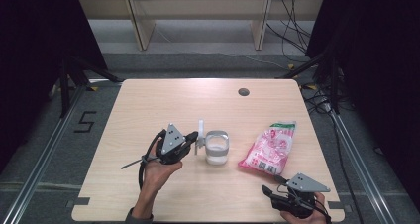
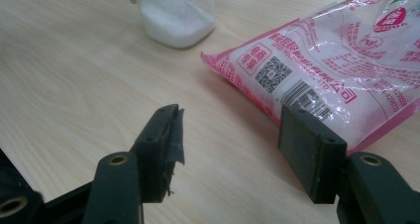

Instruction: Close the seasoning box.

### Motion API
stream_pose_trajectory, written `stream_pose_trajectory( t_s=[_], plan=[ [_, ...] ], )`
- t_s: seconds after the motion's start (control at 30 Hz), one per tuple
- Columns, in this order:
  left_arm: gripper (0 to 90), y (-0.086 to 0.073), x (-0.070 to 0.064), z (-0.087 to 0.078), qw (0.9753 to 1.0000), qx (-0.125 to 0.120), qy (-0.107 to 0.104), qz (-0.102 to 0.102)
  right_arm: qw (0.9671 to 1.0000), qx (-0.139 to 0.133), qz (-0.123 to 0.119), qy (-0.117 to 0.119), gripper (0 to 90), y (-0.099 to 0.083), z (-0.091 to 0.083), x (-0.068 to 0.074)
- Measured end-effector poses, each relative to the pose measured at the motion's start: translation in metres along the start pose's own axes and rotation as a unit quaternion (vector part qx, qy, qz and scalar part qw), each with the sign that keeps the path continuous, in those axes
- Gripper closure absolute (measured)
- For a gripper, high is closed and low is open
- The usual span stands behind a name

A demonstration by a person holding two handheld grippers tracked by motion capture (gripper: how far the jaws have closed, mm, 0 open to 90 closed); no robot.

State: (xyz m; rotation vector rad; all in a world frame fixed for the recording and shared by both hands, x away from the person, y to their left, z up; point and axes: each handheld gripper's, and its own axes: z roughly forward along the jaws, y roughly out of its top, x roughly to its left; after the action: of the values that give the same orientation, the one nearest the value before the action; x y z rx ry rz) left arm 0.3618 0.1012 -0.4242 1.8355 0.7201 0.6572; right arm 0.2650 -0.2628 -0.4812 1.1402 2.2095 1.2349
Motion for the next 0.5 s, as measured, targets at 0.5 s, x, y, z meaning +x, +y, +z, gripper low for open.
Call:
stream_pose_trajectory(
  t_s=[0.5],
  plan=[
    [89.3,0.0011,-0.0015,0.0022,0.9999,-0.008,-0.001,0.011,1.0000,0.005,0.001,-0.001,42.6,-0.0001,-0.0001,0.0011]
  ],
)
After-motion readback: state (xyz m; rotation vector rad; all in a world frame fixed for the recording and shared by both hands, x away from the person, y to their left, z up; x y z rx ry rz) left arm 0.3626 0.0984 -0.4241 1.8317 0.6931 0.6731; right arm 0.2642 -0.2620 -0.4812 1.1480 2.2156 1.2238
